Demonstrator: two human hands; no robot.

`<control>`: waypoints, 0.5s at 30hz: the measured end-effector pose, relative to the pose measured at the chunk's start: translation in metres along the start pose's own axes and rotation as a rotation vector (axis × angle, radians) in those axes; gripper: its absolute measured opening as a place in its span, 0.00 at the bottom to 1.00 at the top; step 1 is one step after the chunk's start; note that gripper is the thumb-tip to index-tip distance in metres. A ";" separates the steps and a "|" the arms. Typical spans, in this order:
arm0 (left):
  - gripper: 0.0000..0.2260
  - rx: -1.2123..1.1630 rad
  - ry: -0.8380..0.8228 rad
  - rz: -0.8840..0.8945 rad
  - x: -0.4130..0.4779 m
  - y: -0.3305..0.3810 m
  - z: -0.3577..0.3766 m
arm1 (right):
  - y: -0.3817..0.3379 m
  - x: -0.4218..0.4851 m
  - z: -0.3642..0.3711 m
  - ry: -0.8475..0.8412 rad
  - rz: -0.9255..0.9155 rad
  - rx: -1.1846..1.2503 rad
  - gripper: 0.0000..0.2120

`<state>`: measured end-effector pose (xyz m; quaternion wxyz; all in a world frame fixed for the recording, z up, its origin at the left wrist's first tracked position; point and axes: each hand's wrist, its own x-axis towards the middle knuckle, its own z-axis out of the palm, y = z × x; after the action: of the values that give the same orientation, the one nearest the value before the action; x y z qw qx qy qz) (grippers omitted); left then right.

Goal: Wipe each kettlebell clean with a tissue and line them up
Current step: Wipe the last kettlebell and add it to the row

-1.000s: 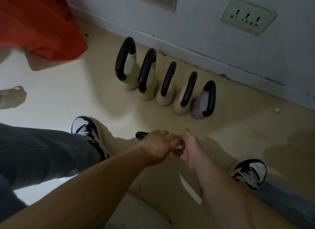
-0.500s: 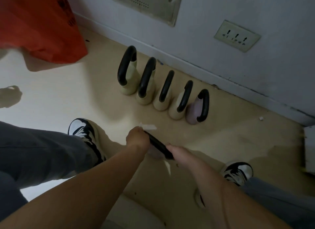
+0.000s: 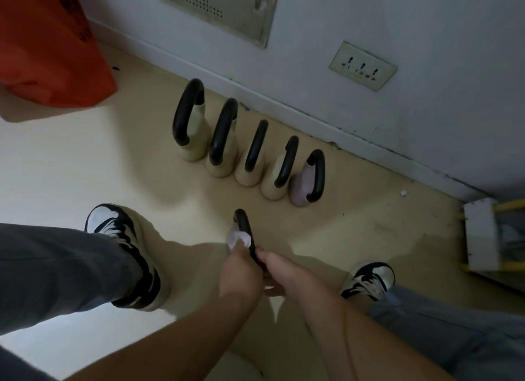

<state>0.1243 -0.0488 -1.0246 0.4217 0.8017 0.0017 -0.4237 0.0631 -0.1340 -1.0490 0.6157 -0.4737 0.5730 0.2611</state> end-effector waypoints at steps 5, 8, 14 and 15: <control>0.14 0.140 -0.008 -0.013 0.009 -0.019 0.003 | 0.009 0.010 0.001 -0.058 -0.008 0.144 0.22; 0.16 -0.043 -0.039 -0.064 0.031 0.016 0.007 | 0.011 0.013 -0.001 -0.040 -0.008 0.142 0.20; 0.18 -0.017 -0.175 -0.041 0.053 0.041 -0.010 | -0.020 0.006 -0.002 0.013 -0.123 0.333 0.21; 0.15 0.040 -0.167 -0.012 0.040 0.027 -0.011 | -0.027 0.006 -0.003 -0.020 -0.157 0.344 0.18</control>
<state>0.1671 -0.0733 -1.0311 0.4018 0.7717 -0.0370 -0.4916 0.0865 -0.1492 -1.0463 0.7118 -0.4023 0.5642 0.1151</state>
